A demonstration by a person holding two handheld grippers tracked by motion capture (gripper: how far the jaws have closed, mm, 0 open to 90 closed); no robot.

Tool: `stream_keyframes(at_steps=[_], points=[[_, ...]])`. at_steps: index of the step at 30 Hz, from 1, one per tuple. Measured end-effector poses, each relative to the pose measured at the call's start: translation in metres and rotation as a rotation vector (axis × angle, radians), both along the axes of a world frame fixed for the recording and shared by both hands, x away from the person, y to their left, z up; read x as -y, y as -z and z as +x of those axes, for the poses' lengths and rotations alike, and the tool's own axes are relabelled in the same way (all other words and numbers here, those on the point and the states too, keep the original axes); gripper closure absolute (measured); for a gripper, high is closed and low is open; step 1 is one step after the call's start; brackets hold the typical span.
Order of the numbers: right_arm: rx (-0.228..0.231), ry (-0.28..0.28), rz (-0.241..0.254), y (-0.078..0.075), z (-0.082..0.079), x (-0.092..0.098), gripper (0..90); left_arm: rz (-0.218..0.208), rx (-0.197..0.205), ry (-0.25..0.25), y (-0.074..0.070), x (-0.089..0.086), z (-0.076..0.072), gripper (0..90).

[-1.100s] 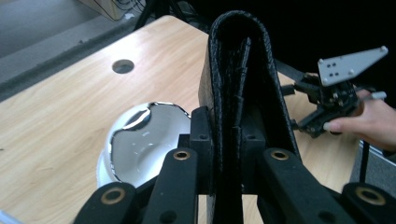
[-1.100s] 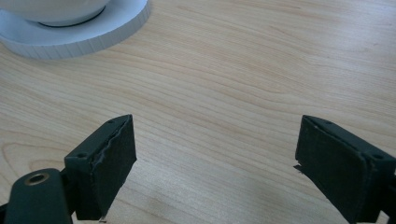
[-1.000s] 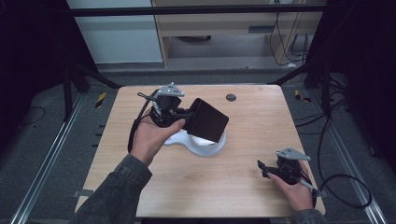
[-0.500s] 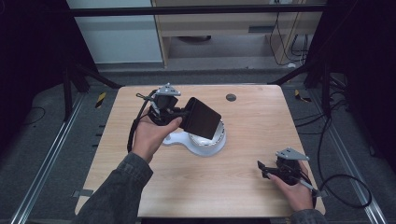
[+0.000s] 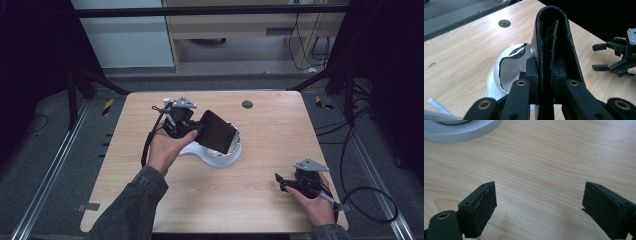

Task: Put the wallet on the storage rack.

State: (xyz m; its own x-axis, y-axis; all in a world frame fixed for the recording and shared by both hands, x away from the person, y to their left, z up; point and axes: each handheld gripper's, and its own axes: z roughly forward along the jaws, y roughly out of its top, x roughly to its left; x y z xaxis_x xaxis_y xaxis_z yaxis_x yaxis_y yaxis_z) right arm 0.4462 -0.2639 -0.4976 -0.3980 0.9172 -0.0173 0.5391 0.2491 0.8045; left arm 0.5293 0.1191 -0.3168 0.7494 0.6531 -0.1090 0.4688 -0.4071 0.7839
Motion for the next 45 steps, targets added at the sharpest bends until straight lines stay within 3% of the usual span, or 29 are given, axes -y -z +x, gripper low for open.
stream_keyframes(at_steps=[17,28,37,40,45], points=[[-0.009,-0.016,-0.011,0.001,0.001,-0.003,12.3,-0.004,-0.041,-0.012,0.021,0.003,0.011,80.5],[-0.023,-0.023,-0.018,0.003,0.003,-0.004,11.9,-0.014,-0.053,-0.019,0.024,-0.002,0.016,80.0],[-0.022,-0.028,-0.023,0.003,0.001,-0.005,11.8,-0.032,-0.042,-0.036,0.032,-0.014,0.018,77.7],[-0.026,-0.027,-0.022,0.004,0.001,-0.005,11.8,-0.038,-0.024,-0.045,0.034,-0.019,0.018,72.1],[-0.038,-0.034,-0.028,0.004,0.001,-0.007,11.8,-0.047,-0.017,-0.049,0.034,-0.025,0.013,72.6]])
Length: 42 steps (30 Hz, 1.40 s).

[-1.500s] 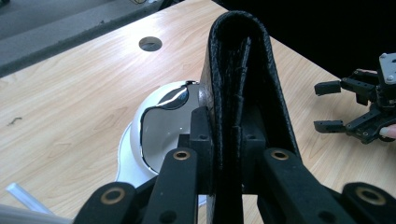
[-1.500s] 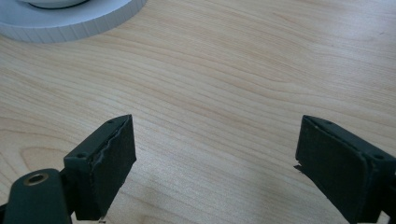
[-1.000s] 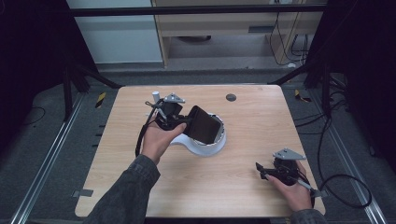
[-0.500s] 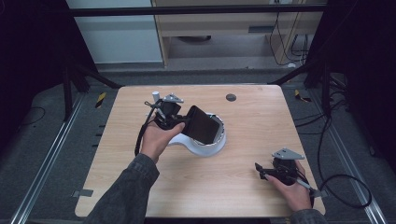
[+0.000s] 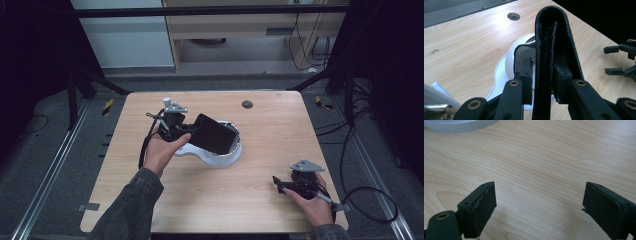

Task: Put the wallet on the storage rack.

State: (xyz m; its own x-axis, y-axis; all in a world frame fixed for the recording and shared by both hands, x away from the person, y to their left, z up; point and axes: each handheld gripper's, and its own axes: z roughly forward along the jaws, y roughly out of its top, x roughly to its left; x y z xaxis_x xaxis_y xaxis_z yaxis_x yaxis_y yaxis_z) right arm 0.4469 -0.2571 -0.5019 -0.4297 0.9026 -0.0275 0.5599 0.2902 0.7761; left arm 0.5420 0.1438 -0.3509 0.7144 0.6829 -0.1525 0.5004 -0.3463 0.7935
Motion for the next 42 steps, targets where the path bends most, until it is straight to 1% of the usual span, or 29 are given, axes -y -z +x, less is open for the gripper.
stream_keyframes(at_steps=[7,15,22,24,28,30,38,42], points=[[-0.002,-0.001,-0.005,0.001,0.0,0.0,11.7,-0.011,-0.001,0.0,0.002,-0.003,-0.003,73.0],[-0.003,-0.006,-0.002,0.001,0.0,0.0,11.7,-0.012,0.007,-0.002,0.006,-0.008,-0.006,72.6],[-0.003,-0.012,-0.005,0.001,0.0,-0.001,11.7,-0.001,0.025,0.002,0.008,-0.011,-0.012,71.5],[-0.003,-0.012,-0.004,0.001,0.0,-0.001,11.8,0.008,0.032,0.006,0.009,-0.012,-0.014,71.0],[-0.002,-0.013,-0.006,0.001,0.0,-0.001,11.7,0.004,0.042,0.002,0.009,-0.015,-0.018,69.3],[-0.004,-0.013,-0.006,0.002,0.0,-0.001,11.7,0.009,0.048,0.004,0.008,-0.017,-0.02,69.1],[-0.009,-0.012,-0.003,0.002,0.0,-0.002,11.7,-0.014,0.067,-0.001,0.005,-0.022,-0.029,67.6],[-0.011,-0.014,-0.004,0.002,0.0,-0.002,11.7,-0.01,0.077,0.004,0.003,-0.023,-0.033,67.0]])
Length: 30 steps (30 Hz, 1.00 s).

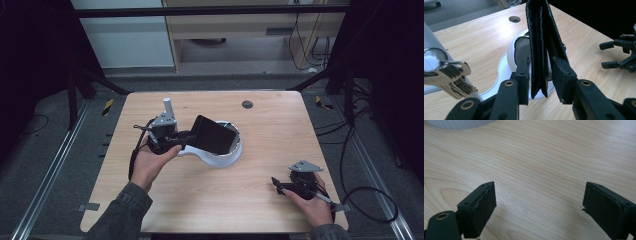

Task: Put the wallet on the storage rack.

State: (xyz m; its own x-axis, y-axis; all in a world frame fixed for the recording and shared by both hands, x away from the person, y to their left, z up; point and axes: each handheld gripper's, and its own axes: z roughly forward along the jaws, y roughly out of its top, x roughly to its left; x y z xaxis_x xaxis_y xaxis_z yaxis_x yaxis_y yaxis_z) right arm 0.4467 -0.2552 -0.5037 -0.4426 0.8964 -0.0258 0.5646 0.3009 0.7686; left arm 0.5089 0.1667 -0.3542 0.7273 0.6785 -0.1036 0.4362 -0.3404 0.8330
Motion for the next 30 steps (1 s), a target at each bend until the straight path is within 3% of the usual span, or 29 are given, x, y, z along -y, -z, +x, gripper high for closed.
stream_keyframes(at_steps=[30], points=[[-0.006,-0.004,0.002,0.0,0.0,-0.001,11.7,-0.034,0.039,-0.01,-0.004,-0.013,-0.016,59.8]])
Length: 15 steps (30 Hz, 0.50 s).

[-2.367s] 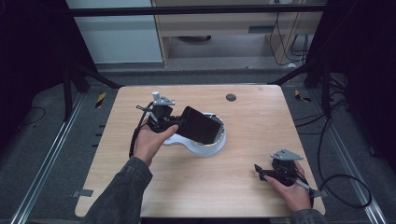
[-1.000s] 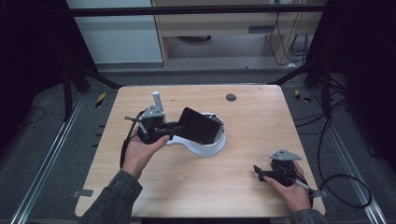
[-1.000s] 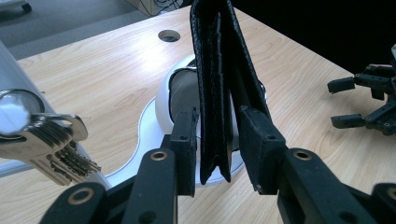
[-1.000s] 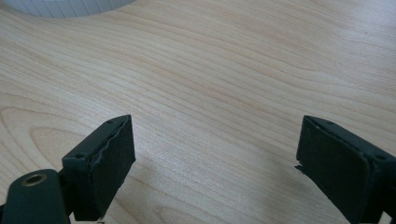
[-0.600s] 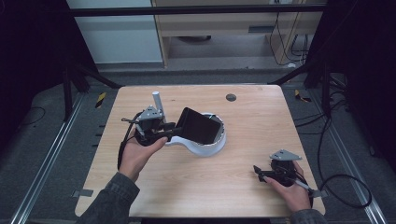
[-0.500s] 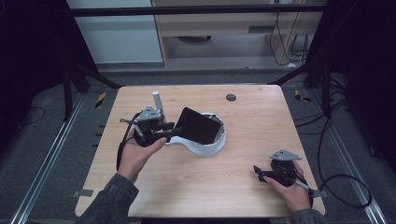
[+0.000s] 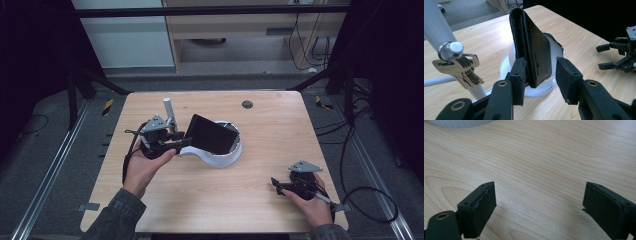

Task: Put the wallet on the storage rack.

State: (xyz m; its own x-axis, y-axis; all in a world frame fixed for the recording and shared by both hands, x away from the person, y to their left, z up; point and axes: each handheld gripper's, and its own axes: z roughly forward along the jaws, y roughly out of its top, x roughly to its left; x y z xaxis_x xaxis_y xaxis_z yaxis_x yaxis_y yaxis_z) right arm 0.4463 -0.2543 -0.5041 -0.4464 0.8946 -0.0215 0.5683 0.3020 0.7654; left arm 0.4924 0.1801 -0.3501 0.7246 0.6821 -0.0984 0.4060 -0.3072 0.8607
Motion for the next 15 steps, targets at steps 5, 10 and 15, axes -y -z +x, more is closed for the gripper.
stream_keyframes(at_steps=[5,10,15], points=[[-0.001,0.001,0.002,0.0,0.0,0.0,11.7,0.006,0.013,0.003,0.002,-0.004,-0.01,58.7],[0.004,-0.004,-0.006,0.0,0.0,0.0,11.7,0.015,0.033,-0.013,0.008,-0.011,-0.02,51.4],[-0.001,0.0,-0.006,0.0,0.0,0.0,11.6,0.054,0.047,-0.027,0.017,-0.017,-0.026,38.9]])
